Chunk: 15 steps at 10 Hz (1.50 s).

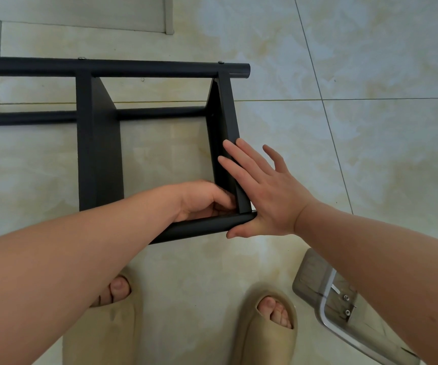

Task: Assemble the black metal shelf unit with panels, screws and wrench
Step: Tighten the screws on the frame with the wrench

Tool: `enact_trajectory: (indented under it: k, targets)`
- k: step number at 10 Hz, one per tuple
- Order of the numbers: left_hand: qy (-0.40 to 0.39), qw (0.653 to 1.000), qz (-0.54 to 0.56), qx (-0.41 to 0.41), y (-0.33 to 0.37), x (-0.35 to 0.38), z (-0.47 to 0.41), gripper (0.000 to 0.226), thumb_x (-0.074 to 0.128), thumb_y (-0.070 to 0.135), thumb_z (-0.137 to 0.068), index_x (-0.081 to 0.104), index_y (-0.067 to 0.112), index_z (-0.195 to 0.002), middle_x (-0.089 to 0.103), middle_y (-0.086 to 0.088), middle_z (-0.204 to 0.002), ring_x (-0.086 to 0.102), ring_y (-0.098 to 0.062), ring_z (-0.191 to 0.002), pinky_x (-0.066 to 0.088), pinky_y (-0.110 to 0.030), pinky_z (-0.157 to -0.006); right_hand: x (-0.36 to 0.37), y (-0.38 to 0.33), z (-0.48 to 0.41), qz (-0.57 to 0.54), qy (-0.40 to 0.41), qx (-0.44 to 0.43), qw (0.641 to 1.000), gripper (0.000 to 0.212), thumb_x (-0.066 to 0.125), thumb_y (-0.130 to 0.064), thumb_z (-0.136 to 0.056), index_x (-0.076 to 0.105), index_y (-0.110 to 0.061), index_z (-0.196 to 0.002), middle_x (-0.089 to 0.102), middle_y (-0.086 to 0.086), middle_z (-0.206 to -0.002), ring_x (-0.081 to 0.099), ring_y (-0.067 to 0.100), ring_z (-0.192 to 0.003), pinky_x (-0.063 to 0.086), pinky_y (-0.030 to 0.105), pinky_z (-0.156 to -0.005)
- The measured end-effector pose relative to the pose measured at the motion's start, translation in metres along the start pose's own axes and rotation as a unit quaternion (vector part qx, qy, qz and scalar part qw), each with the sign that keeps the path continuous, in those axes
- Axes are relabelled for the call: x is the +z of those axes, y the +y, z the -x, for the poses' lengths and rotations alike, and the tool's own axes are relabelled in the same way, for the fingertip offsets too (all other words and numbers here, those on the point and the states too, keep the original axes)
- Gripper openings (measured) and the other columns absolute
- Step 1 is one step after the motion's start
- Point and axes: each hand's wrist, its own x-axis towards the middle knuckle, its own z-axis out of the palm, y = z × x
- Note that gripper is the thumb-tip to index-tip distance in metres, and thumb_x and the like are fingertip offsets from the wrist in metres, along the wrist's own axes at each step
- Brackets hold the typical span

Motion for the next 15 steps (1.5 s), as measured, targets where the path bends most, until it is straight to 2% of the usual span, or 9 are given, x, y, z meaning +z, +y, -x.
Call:
enact_trajectory:
  k: [2, 4, 5, 8, 10, 12, 13, 14, 15]
  targets:
    - [0.027, 0.998, -0.06, 0.006, -0.0004, 0.0022, -0.0014, 0.008, 0.064, 0.01, -0.087, 0.07, 0.008, -0.092, 0.071, -0.015, -0.089, 0.067, -0.028, -0.081, 0.052, -0.036, -0.077, 0.0006, -0.0002, 0.0, -0.002, 0.002, -0.001, 1.0, 0.124, 0.04, -0.095, -0.071, 0.025, -0.009, -0.159, 0.01, 0.009, -0.169, 0.006, 0.025, -0.157, 0.016, 0.059, -0.121]
    - [0.003, 1.0, -0.015, 0.002, -0.0006, -0.0008, -0.0022, 0.02, 0.049, -0.005, -0.093, 0.065, 0.006, -0.093, 0.067, -0.012, -0.083, 0.067, -0.021, -0.07, 0.054, -0.029, -0.066, -0.0001, -0.0002, 0.0002, 0.003, 0.001, 0.0, 1.0, 0.124, 0.04, -0.095, -0.07, 0.026, -0.009, -0.159, 0.011, 0.009, -0.169, 0.007, 0.025, -0.157, 0.016, 0.059, -0.121]
    - [0.0, 1.0, -0.018, -0.002, -0.0003, -0.0002, -0.0015, 0.02, 0.048, -0.005, -0.092, 0.065, 0.005, -0.096, 0.067, -0.014, -0.089, 0.066, -0.024, -0.077, 0.054, -0.03, -0.069, -0.0002, 0.0001, 0.0001, 0.004, -0.002, 0.0, 1.0, 0.124, 0.04, -0.095, -0.07, 0.025, -0.009, -0.159, 0.009, 0.009, -0.169, 0.005, 0.025, -0.157, 0.015, 0.059, -0.121]
    - [-0.012, 1.0, 0.017, 0.002, 0.0002, -0.0007, -0.0009, 0.021, 0.046, -0.005, -0.093, 0.063, 0.007, -0.091, 0.066, -0.009, -0.079, 0.064, -0.021, -0.073, 0.052, -0.03, -0.069, 0.0002, -0.0003, 0.0003, 0.002, 0.005, -0.003, 1.0, 0.124, 0.039, -0.095, -0.071, 0.027, -0.009, -0.159, 0.011, 0.01, -0.169, 0.007, 0.025, -0.157, 0.016, 0.058, -0.121]
    - [0.006, 1.0, -0.028, 0.001, -0.0002, 0.002, 0.0007, 0.014, 0.053, 0.002, -0.094, 0.066, 0.007, -0.091, 0.069, -0.01, -0.079, 0.067, -0.02, -0.07, 0.054, -0.029, -0.066, 0.0005, -0.0004, 0.0005, -0.003, 0.007, -0.002, 1.0, 0.123, 0.041, -0.094, -0.071, 0.027, -0.009, -0.159, 0.012, 0.009, -0.169, 0.007, 0.026, -0.157, 0.017, 0.059, -0.121]
    - [-0.001, 1.0, 0.02, 0.005, 0.0005, -0.0008, 0.0004, 0.019, 0.05, -0.008, -0.093, 0.063, 0.006, -0.097, 0.067, -0.013, -0.086, 0.067, -0.022, -0.076, 0.056, -0.029, -0.067, 0.0007, -0.0002, 0.0005, -0.004, 0.014, -0.006, 1.0, 0.123, 0.041, -0.094, -0.071, 0.03, -0.009, -0.158, 0.013, 0.01, -0.169, 0.009, 0.026, -0.157, 0.019, 0.06, -0.12]
    - [-0.004, 1.0, 0.006, 0.001, 0.0024, 0.0025, 0.0011, 0.02, 0.048, -0.004, -0.094, 0.063, 0.008, -0.087, 0.067, -0.008, -0.077, 0.066, -0.02, -0.072, 0.053, -0.03, -0.069, 0.0011, -0.0003, 0.0, -0.008, 0.016, -0.007, 1.0, 0.122, 0.041, -0.094, -0.071, 0.031, -0.009, -0.157, 0.014, 0.01, -0.169, 0.01, 0.027, -0.156, 0.021, 0.061, -0.119]
    - [0.006, 0.999, -0.033, -0.004, 0.0026, 0.0044, 0.002, 0.016, 0.052, 0.003, -0.095, 0.064, 0.009, -0.086, 0.067, -0.006, -0.072, 0.065, -0.017, -0.065, 0.052, -0.026, -0.061, 0.0008, -0.0001, 0.0001, -0.009, 0.02, -0.006, 1.0, 0.122, 0.042, -0.094, -0.07, 0.031, -0.008, -0.157, 0.015, 0.011, -0.168, 0.012, 0.027, -0.156, 0.022, 0.061, -0.118]
    - [0.011, 1.0, -0.028, -0.003, 0.0016, 0.0028, 0.0018, 0.012, 0.054, 0.003, -0.095, 0.065, 0.007, -0.093, 0.069, -0.009, -0.079, 0.067, -0.019, -0.069, 0.054, -0.026, -0.064, 0.0006, 0.0002, -0.0001, -0.009, 0.022, -0.007, 1.0, 0.122, 0.042, -0.094, -0.07, 0.032, -0.008, -0.157, 0.015, 0.011, -0.168, 0.012, 0.027, -0.156, 0.022, 0.061, -0.118]
